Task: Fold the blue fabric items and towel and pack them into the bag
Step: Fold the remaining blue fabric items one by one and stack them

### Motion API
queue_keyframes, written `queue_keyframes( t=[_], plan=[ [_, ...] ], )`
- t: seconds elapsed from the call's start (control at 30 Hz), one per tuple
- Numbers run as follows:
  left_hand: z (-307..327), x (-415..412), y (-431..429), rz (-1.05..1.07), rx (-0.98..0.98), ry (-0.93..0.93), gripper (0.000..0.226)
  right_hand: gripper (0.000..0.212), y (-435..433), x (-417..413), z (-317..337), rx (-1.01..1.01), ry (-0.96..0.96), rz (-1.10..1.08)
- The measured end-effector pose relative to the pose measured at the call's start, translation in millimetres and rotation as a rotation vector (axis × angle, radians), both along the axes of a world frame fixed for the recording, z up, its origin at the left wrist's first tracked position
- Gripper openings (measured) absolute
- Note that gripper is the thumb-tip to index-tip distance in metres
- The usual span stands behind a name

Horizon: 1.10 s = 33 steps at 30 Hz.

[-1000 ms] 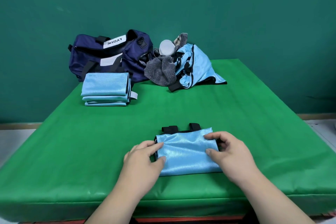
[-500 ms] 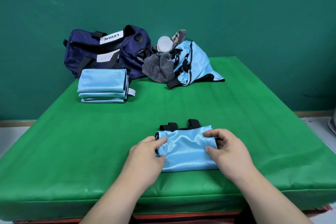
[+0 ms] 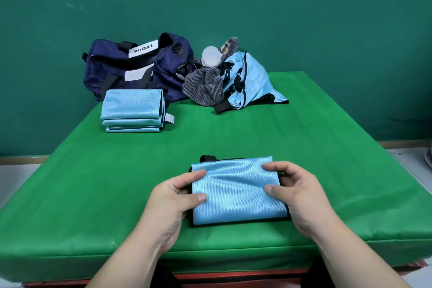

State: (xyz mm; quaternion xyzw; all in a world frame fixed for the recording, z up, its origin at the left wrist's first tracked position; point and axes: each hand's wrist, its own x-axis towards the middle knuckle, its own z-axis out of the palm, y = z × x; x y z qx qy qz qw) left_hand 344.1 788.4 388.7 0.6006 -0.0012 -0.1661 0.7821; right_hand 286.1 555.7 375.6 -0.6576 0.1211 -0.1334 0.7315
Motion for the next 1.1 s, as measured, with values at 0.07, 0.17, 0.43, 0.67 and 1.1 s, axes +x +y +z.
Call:
queue_keyframes(
  t=[0.07, 0.17, 0.43, 0.67, 1.1],
  plan=[
    [0.3, 1.1, 9.0, -0.039, -0.040, 0.027, 0.055, 0.052, 5.9, -3.2, 1.0, 0.092, -0.018, 0.063],
    [1.3, 2.4, 26.0, -0.058, -0.033, 0.018, 0.056, 0.062, 16.7, -6.9, 1.3, 0.171, -0.036, 0.125],
    [10.3, 5.2, 74.4, 0.006, 0.033, -0.064, 0.056, 0.045, 58.5, 2.3, 9.4, 0.111, -0.168, 0.127],
    [11.1, 23.6, 115.0, 0.091, 0.110, -0.115, 0.055, 0.051, 102.5, 33.4, 11.8, 0.068, -0.137, 0.138],
    [79.7, 175.4, 184.5, 0.118, 0.302, -0.389, 0.053, 0.051, 170.2, 191.7, 76.9, 0.034, -0.170, 0.144]
  ],
)
